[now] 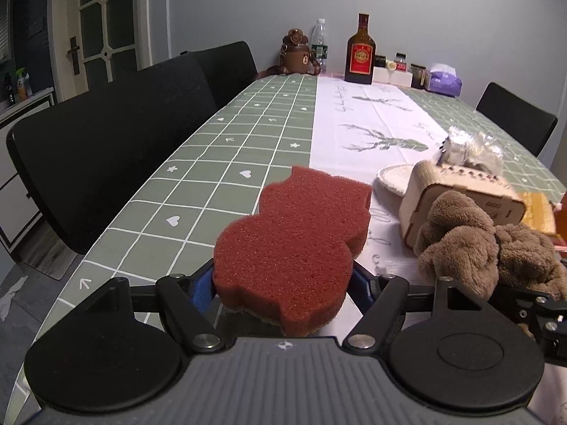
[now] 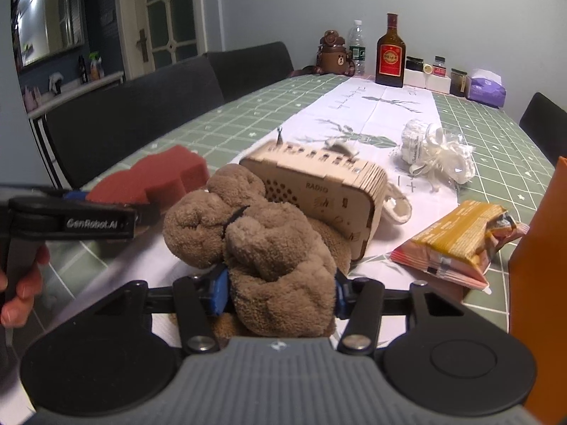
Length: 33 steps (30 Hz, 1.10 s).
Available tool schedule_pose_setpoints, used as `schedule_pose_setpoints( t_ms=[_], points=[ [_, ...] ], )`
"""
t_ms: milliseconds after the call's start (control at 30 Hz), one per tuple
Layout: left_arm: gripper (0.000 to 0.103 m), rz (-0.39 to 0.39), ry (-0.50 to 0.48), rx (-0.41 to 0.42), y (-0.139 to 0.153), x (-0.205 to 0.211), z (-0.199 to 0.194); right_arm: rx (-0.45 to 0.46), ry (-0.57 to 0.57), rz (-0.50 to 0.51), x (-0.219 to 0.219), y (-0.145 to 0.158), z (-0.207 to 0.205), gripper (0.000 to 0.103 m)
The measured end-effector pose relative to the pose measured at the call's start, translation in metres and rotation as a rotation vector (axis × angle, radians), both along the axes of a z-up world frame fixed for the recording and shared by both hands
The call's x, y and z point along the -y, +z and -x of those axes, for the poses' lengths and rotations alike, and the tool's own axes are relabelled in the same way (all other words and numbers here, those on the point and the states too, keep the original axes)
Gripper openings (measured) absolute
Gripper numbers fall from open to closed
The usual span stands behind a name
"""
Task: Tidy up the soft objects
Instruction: 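Carry the sponge and plush bear over the orange box with both grippers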
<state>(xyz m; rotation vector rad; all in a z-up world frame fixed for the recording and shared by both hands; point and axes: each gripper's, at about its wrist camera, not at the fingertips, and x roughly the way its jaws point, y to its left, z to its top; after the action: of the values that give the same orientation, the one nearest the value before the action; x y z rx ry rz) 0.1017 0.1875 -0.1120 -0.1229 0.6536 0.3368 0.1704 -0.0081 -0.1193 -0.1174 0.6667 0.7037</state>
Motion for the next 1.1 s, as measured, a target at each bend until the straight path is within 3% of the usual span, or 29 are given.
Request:
schedule_pose_setpoints(
  t_ms=[533,1100],
  points=[
    [0.085,0.022,-0.074,0.065,0.038,0.041,0.045,0.068,-0.067,-0.026,0.032,0.042,0.047,0.054],
    [0.085,0.031,-0.253,0.161,0.076,0.106,0.065,0.192,-0.169,-0.062,0.120,0.095,0.094,0.054]
  ],
)
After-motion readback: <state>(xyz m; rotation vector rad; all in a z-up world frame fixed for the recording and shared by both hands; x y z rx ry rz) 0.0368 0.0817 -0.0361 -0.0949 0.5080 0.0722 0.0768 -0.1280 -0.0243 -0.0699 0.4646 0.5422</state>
